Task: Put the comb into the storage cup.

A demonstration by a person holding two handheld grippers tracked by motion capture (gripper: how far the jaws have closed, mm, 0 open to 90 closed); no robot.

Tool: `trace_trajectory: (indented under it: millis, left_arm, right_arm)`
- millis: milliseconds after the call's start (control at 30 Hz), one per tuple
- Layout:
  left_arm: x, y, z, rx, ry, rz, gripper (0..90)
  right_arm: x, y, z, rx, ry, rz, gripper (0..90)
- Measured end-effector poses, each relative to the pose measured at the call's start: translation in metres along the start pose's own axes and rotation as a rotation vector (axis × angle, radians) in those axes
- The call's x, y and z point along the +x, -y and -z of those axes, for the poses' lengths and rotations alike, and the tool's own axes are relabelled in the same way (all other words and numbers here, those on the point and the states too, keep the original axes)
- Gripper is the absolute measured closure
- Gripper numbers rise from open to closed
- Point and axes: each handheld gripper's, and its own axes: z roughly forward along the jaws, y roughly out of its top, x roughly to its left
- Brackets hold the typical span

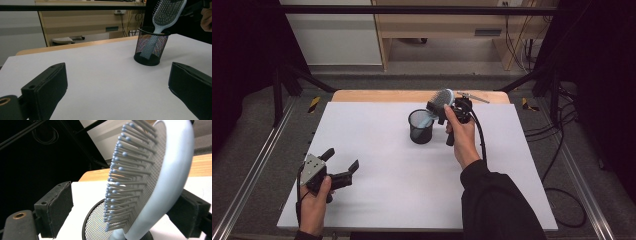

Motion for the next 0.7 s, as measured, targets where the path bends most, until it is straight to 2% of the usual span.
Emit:
trace_trajectory:
  millis: [200,300,400,600,700]
  left_arm:
    - [0.0,0.0,0.0,0.0,0.0,0.0,2.3]
    - [0.0,0.0,0.0,0.001,0.0,-0.001,2.3]
    - [0.0,0.0,0.0,0.001,-0.001,-0.001,2.3]
    - [0.0,0.0,0.0,0.002,-0.002,-0.002,2.3]
    - [0.0,0.0,0.0,0.003,-0.002,-0.002,2.3]
  right_arm:
    - [0.0,-0.002,0.003,0.006,-0.002,0.001,10.6]
    - [0.0,-0.003,0.005,0.004,0.012,0.005,10.8]
    - [0.0,-0.003,0.006,0.007,0.023,0.025,12.8]
    - [0.004,-0.004,0.011,-0.001,0.065,0.099,13.3]
    - [0.003,-0.005,0.013,-0.009,0.072,0.108,13.3]
